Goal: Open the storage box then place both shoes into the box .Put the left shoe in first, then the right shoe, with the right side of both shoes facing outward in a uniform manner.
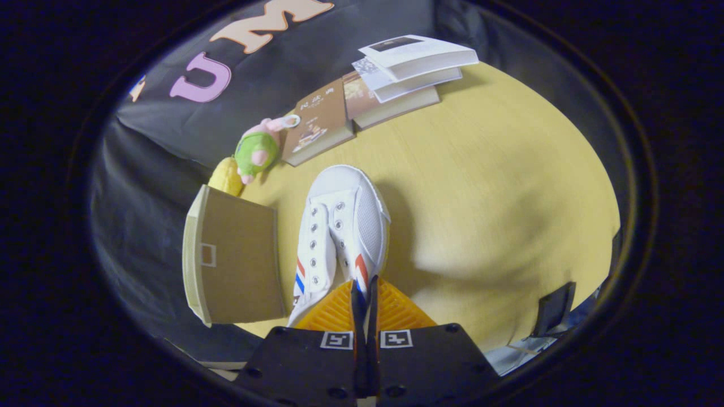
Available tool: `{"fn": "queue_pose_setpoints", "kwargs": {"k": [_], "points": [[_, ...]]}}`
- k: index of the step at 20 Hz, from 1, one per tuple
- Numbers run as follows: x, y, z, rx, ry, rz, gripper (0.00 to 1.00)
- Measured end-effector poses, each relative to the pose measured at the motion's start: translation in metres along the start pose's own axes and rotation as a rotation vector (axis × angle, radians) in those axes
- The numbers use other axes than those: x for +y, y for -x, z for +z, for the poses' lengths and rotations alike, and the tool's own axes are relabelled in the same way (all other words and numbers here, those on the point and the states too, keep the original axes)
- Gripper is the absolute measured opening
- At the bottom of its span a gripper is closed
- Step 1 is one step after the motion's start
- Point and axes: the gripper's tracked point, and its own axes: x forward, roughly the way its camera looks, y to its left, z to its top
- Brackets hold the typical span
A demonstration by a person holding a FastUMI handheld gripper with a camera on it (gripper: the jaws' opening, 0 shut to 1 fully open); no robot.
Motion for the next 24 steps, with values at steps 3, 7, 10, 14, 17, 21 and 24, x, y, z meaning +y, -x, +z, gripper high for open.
{"fn": "queue_pose_setpoints", "kwargs": {"k": [3,7,10,14,17,21,24], "points": [[0.039,0.013,0.006,-0.027,0.025,0.037,0.04],[0.096,0.031,0.012,-0.06,0.06,0.094,0.04],[0.135,0.041,0.015,-0.089,0.096,0.119,0.03],[0.185,0.048,0.011,-0.105,0.126,0.16,0.03],[0.22,0.047,0.004,-0.111,0.149,0.189,0.04],[0.256,0.035,-0.006,-0.103,0.17,0.215,0.04],[0.275,0.017,-0.018,-0.078,0.185,0.213,0.04]]}}
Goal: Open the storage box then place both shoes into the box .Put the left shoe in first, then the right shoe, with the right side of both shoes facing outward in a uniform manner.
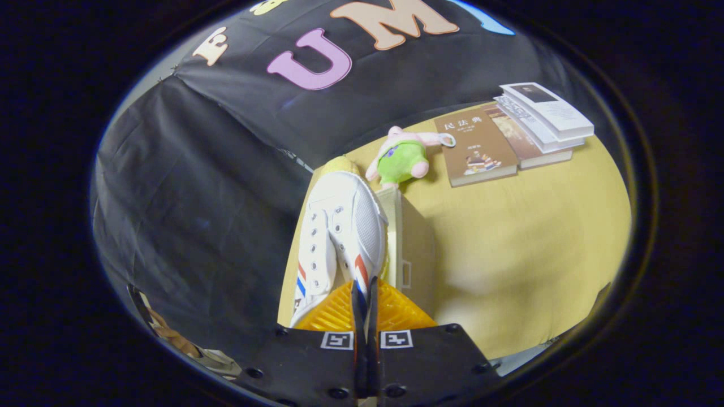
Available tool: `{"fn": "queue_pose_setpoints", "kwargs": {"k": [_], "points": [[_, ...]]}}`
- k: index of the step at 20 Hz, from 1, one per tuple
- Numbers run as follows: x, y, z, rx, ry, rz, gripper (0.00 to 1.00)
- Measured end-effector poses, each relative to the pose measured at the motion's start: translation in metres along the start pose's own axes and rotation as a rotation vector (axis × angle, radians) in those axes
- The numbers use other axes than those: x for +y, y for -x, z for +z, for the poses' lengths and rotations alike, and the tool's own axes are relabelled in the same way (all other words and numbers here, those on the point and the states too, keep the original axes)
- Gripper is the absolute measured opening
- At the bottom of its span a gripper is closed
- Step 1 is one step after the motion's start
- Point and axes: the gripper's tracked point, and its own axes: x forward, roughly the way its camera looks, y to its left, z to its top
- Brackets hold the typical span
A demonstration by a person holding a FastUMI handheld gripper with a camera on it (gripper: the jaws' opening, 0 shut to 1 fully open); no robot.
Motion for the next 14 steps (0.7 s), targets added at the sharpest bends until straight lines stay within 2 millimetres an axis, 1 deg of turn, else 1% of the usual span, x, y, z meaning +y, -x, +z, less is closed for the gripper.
{"fn": "queue_pose_setpoints", "kwargs": {"k": [3,5,8,12,14], "points": [[0.005,-0.02,-0.012,0.023,0.009,-0.026,0.04],[0.005,-0.032,-0.019,0.035,0.017,-0.047,0.04],[-0.001,-0.047,-0.025,0.034,0.034,-0.091,0.04],[-0.02,-0.057,-0.027,0.008,0.078,-0.181,0.04],[-0.016,-0.065,-0.029,0.001,0.076,-0.171,0.04]]}}
